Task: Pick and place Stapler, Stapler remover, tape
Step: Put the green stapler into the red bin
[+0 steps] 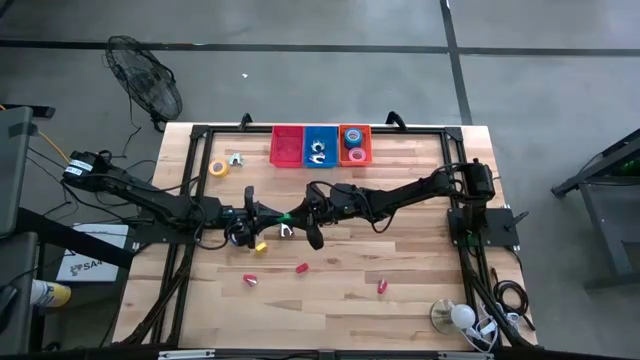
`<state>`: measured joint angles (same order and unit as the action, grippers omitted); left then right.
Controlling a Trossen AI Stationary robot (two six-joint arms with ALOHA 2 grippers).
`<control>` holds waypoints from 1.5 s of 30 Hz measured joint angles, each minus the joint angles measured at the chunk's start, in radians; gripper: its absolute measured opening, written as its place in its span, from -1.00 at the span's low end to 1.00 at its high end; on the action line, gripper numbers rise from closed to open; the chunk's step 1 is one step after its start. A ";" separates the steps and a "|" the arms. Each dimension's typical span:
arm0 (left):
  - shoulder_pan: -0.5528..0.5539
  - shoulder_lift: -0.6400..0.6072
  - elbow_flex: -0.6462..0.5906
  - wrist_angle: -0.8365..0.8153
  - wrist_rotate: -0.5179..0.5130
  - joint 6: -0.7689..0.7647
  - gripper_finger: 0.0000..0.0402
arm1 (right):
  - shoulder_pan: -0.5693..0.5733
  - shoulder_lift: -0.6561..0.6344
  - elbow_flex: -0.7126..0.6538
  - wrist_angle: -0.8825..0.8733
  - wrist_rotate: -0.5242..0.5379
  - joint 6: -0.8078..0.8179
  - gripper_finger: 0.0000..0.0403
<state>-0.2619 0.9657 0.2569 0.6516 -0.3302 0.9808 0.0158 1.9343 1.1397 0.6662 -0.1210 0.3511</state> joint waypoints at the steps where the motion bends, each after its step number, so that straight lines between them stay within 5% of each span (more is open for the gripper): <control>1: 0.000 0.000 0.000 -0.004 0.001 -0.002 -0.72 | 0.000 0.000 0.000 0.000 0.004 -0.001 -0.55; 16: 0.000 0.001 0.000 -0.036 -0.053 -0.003 -0.73 | -0.006 0.000 0.000 -0.012 0.003 0.001 -0.19; 31: 0.036 0.000 0.000 -0.101 -0.352 -0.079 -0.72 | -0.092 0.000 0.000 -0.042 0.028 0.007 -0.06; 45: 0.471 0.001 0.000 -0.206 -0.095 -0.251 -0.72 | -0.222 0.000 0.000 -0.230 0.248 -0.046 -0.06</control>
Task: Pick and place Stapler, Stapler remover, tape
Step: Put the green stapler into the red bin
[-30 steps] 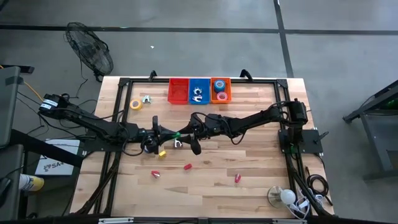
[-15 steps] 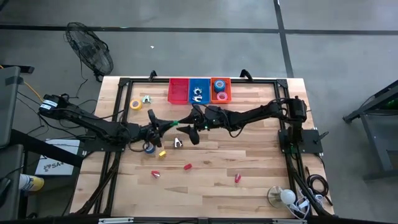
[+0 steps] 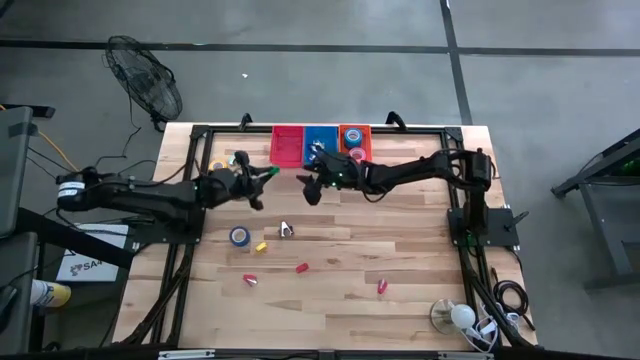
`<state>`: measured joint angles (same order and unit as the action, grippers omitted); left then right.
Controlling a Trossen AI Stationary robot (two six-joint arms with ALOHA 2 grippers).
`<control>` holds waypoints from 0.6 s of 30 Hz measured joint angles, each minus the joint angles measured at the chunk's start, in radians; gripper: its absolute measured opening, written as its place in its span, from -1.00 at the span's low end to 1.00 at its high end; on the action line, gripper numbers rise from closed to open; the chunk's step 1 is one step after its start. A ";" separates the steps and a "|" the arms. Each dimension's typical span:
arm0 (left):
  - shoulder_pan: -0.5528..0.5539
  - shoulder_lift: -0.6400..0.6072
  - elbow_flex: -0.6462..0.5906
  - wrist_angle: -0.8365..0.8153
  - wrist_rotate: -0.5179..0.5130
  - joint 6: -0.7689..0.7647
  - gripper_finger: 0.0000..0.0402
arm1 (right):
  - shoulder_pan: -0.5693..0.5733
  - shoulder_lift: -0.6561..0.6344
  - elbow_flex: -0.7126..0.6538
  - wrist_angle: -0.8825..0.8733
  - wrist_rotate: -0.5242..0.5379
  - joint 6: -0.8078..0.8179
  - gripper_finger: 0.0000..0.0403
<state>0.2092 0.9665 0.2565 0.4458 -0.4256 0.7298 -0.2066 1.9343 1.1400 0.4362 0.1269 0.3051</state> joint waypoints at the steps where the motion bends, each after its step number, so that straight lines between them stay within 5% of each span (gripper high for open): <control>1: 0.031 0.000 0.000 0.004 0.023 -0.004 -0.72 | -0.006 0.000 0.000 -0.017 0.016 0.000 -0.06; 13: 0.316 0.191 0.003 0.349 0.210 -0.035 -0.72 | -0.023 0.000 0.000 -0.170 0.077 -0.014 -0.06; 18: 0.383 0.338 0.087 0.344 0.215 -0.102 -0.72 | -0.026 0.000 0.000 -0.195 0.084 -0.049 -0.06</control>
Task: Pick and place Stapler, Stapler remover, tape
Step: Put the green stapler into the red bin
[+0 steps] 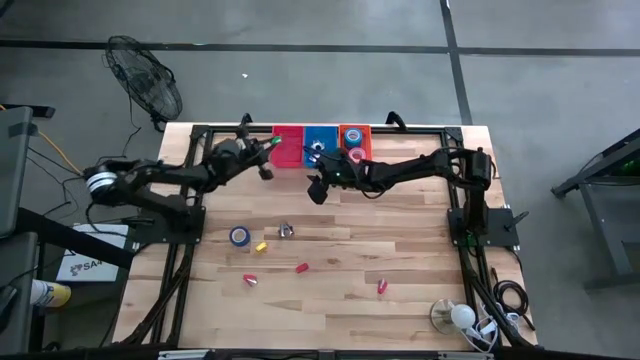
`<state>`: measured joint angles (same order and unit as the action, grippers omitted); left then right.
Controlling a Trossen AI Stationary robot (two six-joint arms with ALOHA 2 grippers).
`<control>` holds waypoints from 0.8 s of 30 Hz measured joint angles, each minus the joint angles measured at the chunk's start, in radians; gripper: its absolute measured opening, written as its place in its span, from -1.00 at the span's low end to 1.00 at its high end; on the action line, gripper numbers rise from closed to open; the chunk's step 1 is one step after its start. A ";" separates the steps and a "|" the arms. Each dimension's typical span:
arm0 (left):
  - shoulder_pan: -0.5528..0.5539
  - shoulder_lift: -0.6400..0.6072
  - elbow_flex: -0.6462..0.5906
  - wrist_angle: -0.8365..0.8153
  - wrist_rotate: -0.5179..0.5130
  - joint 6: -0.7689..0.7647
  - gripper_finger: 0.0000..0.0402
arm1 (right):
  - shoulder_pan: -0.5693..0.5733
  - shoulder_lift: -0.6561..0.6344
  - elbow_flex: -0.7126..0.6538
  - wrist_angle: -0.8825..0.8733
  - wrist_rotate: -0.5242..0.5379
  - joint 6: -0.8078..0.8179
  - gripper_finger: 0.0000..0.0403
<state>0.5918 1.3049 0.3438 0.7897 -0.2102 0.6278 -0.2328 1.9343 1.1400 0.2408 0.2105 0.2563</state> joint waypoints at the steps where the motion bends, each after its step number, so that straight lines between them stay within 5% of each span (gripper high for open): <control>1: 0.009 0.028 0.027 -0.017 0.011 -0.031 -0.72 | -0.003 0.000 0.000 0.000 -0.001 -0.005 -0.06; 14: 0.085 0.214 0.456 -0.772 0.028 -0.415 -0.72 | -0.070 0.000 0.000 -0.019 -0.039 -0.025 -0.06; 20: 0.111 0.239 0.481 -0.829 0.181 -0.438 -0.72 | -0.077 0.000 0.000 -0.020 -0.045 -0.044 -0.06; 24: 0.117 0.239 0.481 -0.829 0.194 -0.434 -0.72 | -0.077 0.000 0.000 -0.020 -0.046 -0.049 -0.06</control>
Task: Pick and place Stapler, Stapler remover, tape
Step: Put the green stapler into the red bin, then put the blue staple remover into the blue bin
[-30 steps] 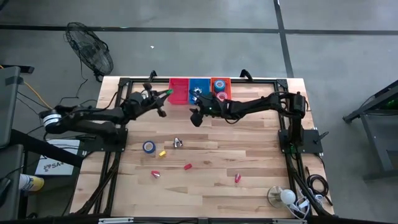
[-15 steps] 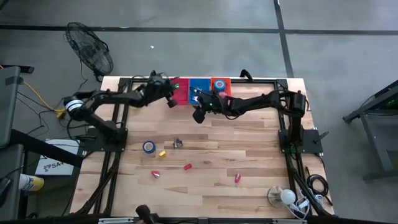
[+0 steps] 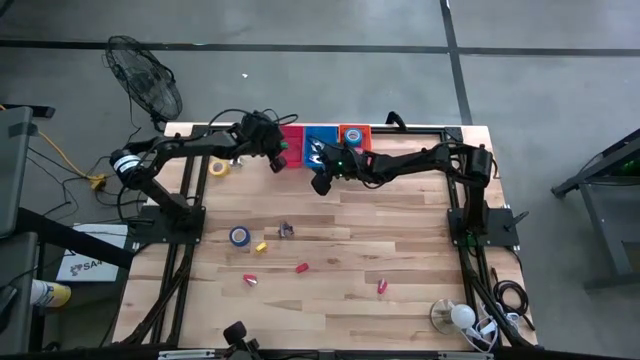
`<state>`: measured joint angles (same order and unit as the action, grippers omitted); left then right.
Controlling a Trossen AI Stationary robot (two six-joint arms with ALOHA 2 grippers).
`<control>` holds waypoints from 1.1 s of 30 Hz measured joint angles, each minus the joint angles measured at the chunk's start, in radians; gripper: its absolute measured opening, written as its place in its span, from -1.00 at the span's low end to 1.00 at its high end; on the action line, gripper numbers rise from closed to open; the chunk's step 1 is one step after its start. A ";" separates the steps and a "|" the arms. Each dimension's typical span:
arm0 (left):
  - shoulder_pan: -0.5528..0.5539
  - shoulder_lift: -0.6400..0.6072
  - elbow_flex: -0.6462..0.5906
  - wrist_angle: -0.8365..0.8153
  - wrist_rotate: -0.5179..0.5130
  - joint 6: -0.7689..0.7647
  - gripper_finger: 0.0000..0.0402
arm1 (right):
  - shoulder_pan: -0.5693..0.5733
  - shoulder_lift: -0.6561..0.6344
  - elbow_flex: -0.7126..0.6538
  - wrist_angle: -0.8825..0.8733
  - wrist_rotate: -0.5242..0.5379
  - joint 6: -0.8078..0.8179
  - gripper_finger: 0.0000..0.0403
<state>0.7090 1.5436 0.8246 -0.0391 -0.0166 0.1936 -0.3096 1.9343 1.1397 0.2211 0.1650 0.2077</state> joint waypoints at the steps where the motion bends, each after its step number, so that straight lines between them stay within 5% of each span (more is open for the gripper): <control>1: 0.000 0.000 0.000 0.000 0.000 0.000 -0.72 | 0.000 0.000 0.000 0.000 0.000 0.000 -0.06; 21: -0.002 0.000 0.000 0.020 -0.008 0.013 -0.18 | 0.001 0.000 0.000 -0.004 -0.018 0.000 -0.07; 28: -0.002 -0.044 0.000 -0.099 -0.173 0.012 -0.18 | 0.001 0.000 0.000 -0.046 -0.024 0.000 -0.07; 33: -0.002 -0.077 0.000 -0.165 -0.326 -0.128 -0.18 | 0.001 0.000 0.000 -0.052 -0.035 0.000 -0.07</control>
<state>0.7071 1.4662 0.8242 -0.2040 -0.3428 0.0654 -0.3088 1.9343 1.1397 0.1688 0.1296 0.2077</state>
